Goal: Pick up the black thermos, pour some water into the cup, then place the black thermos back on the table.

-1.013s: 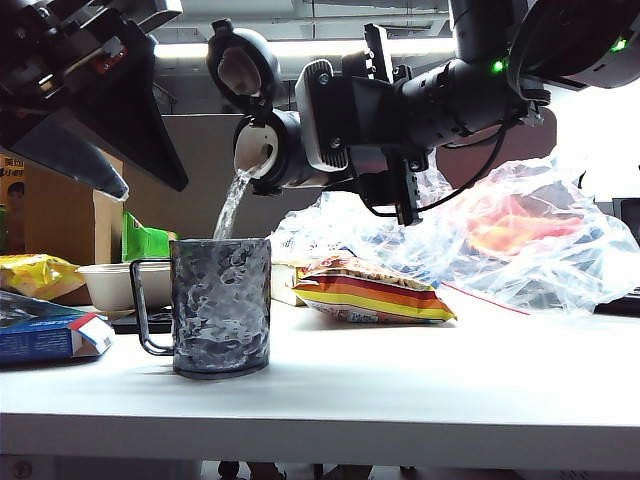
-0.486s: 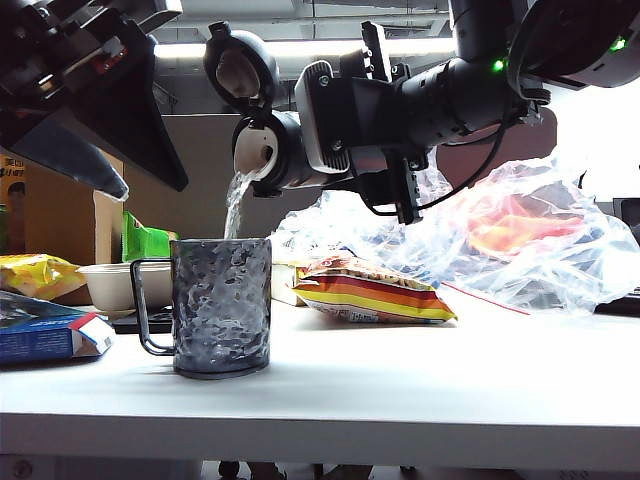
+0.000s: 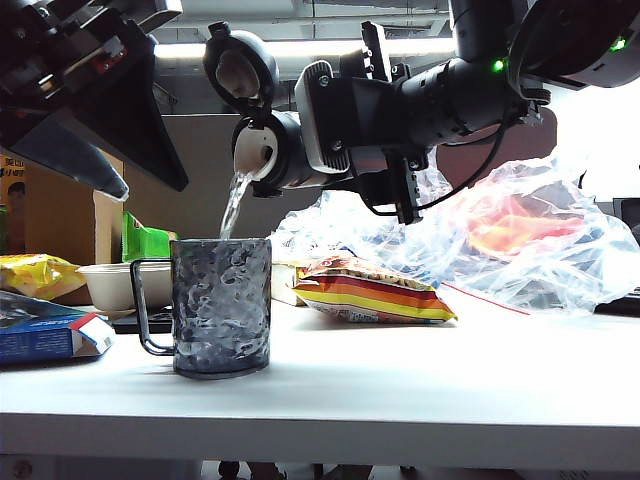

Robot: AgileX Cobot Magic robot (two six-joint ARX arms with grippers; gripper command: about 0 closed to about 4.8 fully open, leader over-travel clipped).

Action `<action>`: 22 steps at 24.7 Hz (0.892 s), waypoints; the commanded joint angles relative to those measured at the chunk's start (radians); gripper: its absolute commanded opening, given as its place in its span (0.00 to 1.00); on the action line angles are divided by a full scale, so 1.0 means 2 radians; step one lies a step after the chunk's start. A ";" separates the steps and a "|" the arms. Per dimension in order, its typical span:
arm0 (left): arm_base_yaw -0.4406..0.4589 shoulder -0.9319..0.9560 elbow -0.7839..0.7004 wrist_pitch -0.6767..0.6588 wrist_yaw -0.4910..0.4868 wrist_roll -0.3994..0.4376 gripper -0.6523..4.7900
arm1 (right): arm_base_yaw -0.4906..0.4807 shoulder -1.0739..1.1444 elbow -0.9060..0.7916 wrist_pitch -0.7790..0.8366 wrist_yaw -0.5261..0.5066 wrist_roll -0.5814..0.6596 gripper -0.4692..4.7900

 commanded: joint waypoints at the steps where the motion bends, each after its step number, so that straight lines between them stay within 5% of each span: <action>1: 0.000 -0.002 0.002 0.000 -0.001 0.000 1.00 | -0.003 -0.008 0.007 0.039 -0.002 0.002 0.45; 22: 0.000 -0.002 0.002 0.000 -0.001 0.000 1.00 | -0.004 0.010 0.020 0.039 0.002 0.002 0.45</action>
